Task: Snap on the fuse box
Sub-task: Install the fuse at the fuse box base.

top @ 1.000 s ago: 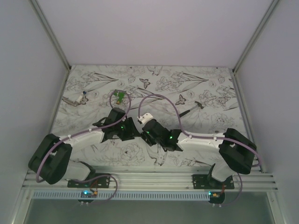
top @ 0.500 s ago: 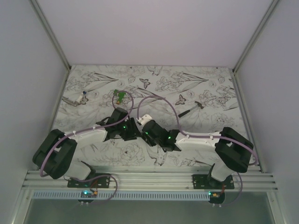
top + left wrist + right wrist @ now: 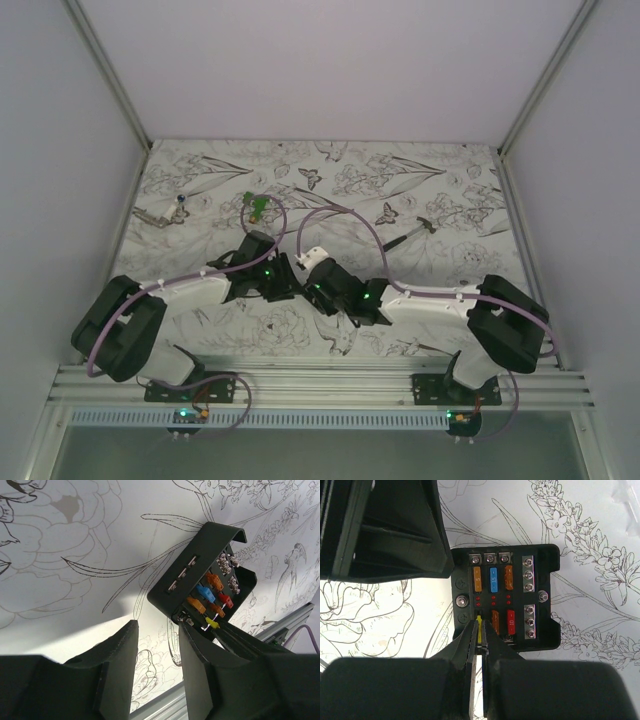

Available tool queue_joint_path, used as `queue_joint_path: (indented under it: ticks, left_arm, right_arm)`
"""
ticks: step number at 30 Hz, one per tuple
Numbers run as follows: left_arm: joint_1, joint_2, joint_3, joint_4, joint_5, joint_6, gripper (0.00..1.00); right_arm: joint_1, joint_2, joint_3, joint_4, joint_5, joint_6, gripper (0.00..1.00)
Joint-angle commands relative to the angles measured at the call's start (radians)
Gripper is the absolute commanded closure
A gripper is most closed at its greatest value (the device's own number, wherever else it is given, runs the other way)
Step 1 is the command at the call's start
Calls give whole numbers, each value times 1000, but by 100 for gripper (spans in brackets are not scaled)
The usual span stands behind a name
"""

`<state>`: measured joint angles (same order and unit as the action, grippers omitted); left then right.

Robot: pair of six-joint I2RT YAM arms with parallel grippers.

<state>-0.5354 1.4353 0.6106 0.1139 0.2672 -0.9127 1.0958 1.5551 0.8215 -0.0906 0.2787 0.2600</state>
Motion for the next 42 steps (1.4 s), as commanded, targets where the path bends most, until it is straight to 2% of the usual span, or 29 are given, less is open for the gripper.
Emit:
queue_joint_path:
  ticks: [1,10,14,25,30,42]
  left_arm:
    - [-7,14,17,12,6,-11,60]
    - [-9,11,18,13,11,-11,60]
    - [-11,8,17,13,12,-12,60]
    - [-12,-5,11,13,15,-11,59]
    - [-13,-10,8,13,15,-9,59]
    - [-17,-7,11,11,18,-6,58]
  right_arm:
    - [-6,-13,-11,-23,5,20,92]
    - [-5,59,13,-37,0,17,95]
    - [-5,34,13,-47,-2,18,96]
    - [-6,-50,51,-65,-2,12,85]
    - [-6,-54,54,-77,9,19,85]
    - [-5,54,59,-55,9,11,87]
